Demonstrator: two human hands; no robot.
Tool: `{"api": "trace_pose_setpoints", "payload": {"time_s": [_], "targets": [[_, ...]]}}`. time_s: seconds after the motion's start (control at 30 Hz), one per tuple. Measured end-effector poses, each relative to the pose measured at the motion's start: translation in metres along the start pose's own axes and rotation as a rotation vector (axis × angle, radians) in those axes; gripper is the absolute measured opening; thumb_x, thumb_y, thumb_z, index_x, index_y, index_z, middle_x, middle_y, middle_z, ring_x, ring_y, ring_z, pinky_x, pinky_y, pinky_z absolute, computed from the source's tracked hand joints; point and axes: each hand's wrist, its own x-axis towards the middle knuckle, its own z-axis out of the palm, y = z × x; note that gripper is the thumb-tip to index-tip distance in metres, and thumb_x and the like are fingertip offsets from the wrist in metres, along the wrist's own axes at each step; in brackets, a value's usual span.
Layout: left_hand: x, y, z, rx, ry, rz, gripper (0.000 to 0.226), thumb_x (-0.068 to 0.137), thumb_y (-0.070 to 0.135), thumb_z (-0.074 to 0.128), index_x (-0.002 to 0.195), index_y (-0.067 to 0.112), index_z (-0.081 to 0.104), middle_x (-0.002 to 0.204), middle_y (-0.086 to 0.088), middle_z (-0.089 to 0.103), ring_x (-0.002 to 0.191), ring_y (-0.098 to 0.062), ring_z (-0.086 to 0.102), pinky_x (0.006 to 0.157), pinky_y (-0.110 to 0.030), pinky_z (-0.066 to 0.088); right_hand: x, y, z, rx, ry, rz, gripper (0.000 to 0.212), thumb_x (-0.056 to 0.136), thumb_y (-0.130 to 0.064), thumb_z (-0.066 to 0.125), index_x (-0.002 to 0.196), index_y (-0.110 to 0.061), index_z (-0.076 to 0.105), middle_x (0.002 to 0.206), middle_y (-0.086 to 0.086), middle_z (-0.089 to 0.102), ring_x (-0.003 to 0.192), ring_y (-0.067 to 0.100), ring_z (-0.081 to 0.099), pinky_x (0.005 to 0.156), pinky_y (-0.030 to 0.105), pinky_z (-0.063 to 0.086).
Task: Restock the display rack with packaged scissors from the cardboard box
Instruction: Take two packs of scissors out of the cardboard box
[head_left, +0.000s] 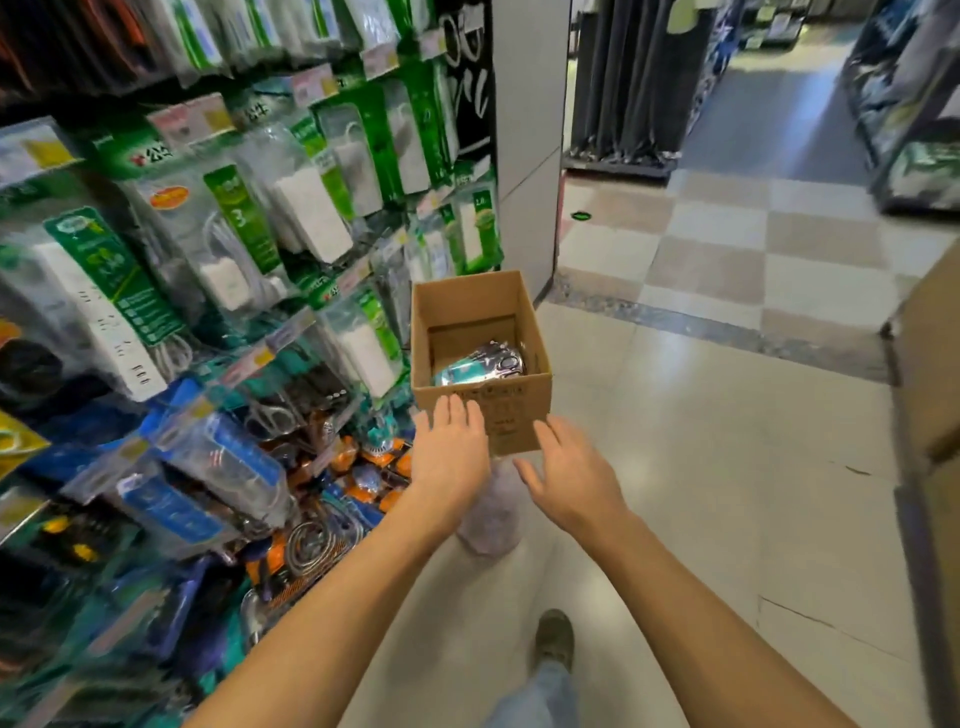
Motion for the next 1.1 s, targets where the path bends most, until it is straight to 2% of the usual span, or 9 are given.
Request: {"api": "trace_pose_setpoints", "payload": {"time_s": [0.1, 0.23, 0.3, 0.4, 0.57, 0.67, 0.87, 1.1], "targets": [[0.039, 0.011, 0.003, -0.009, 0.016, -0.002, 0.052, 0.101, 0.031, 0.038, 0.146, 0.006, 0.031, 0.149, -0.015, 0.040, 0.139, -0.031, 0.033, 0.110, -0.045, 0.030, 0.037, 0.026, -0.005, -0.025, 0.051, -0.025, 0.047, 0.090, -0.049, 0.053, 0.123, -0.015, 0.055, 0.121, 0.005, 0.059, 0.111, 0.024, 0.055, 0.086, 0.036, 0.051], [0.091, 0.018, 0.012, -0.045, 0.015, -0.066, 0.052, 0.102, 0.034, 0.034, 0.147, 0.008, 0.030, 0.152, -0.015, 0.037, 0.142, -0.031, 0.031, 0.112, -0.044, 0.026, 0.097, 0.053, -0.018, -0.098, 0.079, -0.016, 0.044, 0.087, -0.050, 0.058, 0.117, -0.017, 0.058, 0.117, 0.004, 0.063, 0.109, 0.025, 0.058, 0.086, 0.038, 0.054], [0.119, 0.019, 0.016, -0.077, 0.008, -0.097, 0.054, 0.102, 0.036, 0.034, 0.148, 0.008, 0.030, 0.152, -0.013, 0.038, 0.142, -0.029, 0.031, 0.111, -0.043, 0.027, 0.132, 0.064, -0.022, -0.123, 0.040, -0.057, 0.045, 0.088, -0.049, 0.057, 0.118, -0.016, 0.058, 0.117, 0.005, 0.063, 0.109, 0.025, 0.058, 0.089, 0.037, 0.052], [0.157, 0.020, 0.023, -0.110, -0.029, -0.165, 0.057, 0.102, 0.040, 0.036, 0.148, 0.006, 0.030, 0.151, -0.013, 0.039, 0.141, -0.030, 0.032, 0.112, -0.044, 0.028, 0.184, 0.073, -0.021, -0.047, -0.052, -0.138, 0.048, 0.093, -0.045, 0.053, 0.128, -0.012, 0.052, 0.128, 0.007, 0.057, 0.119, 0.026, 0.051, 0.097, 0.037, 0.046], [0.200, 0.022, 0.034, -0.133, -0.096, -0.253, 0.060, 0.102, 0.043, 0.036, 0.148, 0.006, 0.031, 0.152, -0.013, 0.040, 0.142, -0.029, 0.033, 0.114, -0.043, 0.029, 0.249, 0.071, -0.007, 0.033, -0.143, -0.243, 0.053, 0.096, -0.044, 0.048, 0.142, -0.017, 0.042, 0.146, 0.001, 0.044, 0.134, 0.020, 0.041, 0.104, 0.035, 0.042], [0.217, 0.020, 0.042, -0.132, -0.144, -0.328, 0.060, 0.102, 0.044, 0.037, 0.149, 0.008, 0.031, 0.153, -0.012, 0.038, 0.142, -0.027, 0.033, 0.114, -0.042, 0.030, 0.276, 0.068, 0.005, 0.049, -0.221, -0.277, 0.059, 0.098, -0.044, 0.046, 0.148, -0.015, 0.035, 0.156, 0.003, 0.034, 0.142, 0.020, 0.032, 0.113, 0.035, 0.032], [0.248, 0.024, 0.057, -0.085, -0.286, -0.474, 0.061, 0.102, 0.044, 0.037, 0.149, 0.007, 0.030, 0.153, -0.014, 0.037, 0.142, -0.029, 0.032, 0.113, -0.046, 0.027, 0.331, 0.070, 0.037, 0.091, -0.395, -0.464, 0.055, 0.095, -0.040, 0.053, 0.140, -0.010, 0.045, 0.142, 0.009, 0.050, 0.130, 0.024, 0.045, 0.108, 0.034, 0.036], [0.280, 0.042, 0.053, -0.081, -0.450, -0.695, 0.053, 0.100, 0.038, 0.041, 0.144, 0.009, 0.039, 0.142, -0.013, 0.048, 0.134, -0.029, 0.041, 0.109, -0.045, 0.032, 0.383, 0.071, 0.052, 0.017, -0.533, -0.704, 0.045, 0.093, -0.045, 0.051, 0.125, -0.013, 0.053, 0.122, 0.008, 0.060, 0.115, 0.027, 0.056, 0.089, 0.040, 0.048]]}}
